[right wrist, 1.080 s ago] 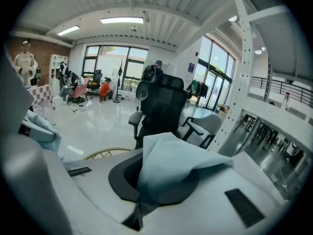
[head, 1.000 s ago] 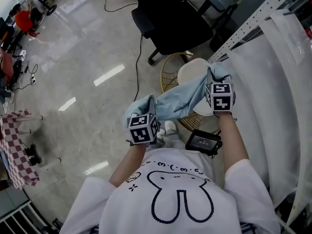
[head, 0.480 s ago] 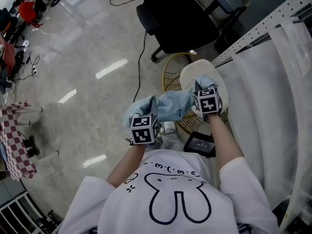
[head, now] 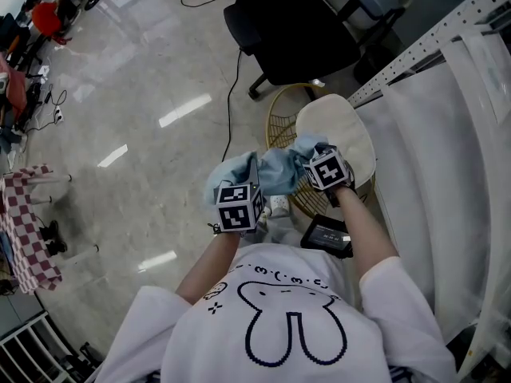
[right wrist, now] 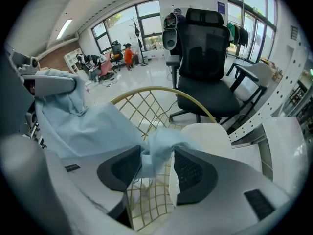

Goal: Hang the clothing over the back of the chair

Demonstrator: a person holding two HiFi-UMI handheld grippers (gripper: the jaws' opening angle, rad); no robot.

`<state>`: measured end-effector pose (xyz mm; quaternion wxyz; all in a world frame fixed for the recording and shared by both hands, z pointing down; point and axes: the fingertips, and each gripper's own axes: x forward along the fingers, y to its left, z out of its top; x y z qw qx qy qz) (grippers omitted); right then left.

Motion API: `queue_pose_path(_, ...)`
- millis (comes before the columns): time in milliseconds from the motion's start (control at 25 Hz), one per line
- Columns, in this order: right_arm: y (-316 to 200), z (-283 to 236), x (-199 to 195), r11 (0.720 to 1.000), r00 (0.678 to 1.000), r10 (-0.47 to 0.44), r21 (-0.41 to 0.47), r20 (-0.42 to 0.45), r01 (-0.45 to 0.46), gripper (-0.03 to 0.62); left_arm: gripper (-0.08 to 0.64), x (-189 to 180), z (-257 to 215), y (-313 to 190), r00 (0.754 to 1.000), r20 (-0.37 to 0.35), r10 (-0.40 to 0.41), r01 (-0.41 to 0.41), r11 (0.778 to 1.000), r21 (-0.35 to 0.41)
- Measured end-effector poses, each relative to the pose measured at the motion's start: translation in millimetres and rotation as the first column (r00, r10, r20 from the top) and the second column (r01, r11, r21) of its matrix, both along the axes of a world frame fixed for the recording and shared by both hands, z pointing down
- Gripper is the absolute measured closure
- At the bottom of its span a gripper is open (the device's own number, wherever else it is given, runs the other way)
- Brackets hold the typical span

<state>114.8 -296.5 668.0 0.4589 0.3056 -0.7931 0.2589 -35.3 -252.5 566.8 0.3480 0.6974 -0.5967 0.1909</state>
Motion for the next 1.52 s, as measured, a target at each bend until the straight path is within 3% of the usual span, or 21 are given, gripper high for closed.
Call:
queue_pose_path(240, -6, -20, 8, 0.999, 0.999, 0.023, 0.037, 0.024, -0.024, 0.376, 0.537, 5, 3, 4, 1.0, 0.001, 0.02, -0.02, 1.0, -0.012)
queue_pose_path(480, -16, -87, 2, 0.987, 0.989, 0.05, 0.143, 0.14, -0.07, 0.373, 0.529, 0, 10, 11, 1.0, 0.016, 0.02, -0.02, 0.999, -0.035)
queue_pose_path(720, -1, -152, -12, 0.944, 0.964, 0.076, 0.293, 0.254, -0.152, 0.373, 0.521, -5, 12, 21, 1.0, 0.012, 0.021, -0.02, 0.999, -0.044)
queue_pose_path(1080, 20, -193, -37, 0.887, 0.967, 0.021, 0.443, 0.254, -0.135, 0.374, 0.459, -17, 22, 42, 1.0, 0.004, 0.007, -0.007, 0.997, -0.077)
queue_pose_path(1520, 39, -212, -55, 0.823, 0.967, 0.013, 0.546, 0.254, -0.155, 0.379, 0.35, -36, 43, 79, 0.996, -0.091, -0.013, -0.003, 0.986, -0.168)
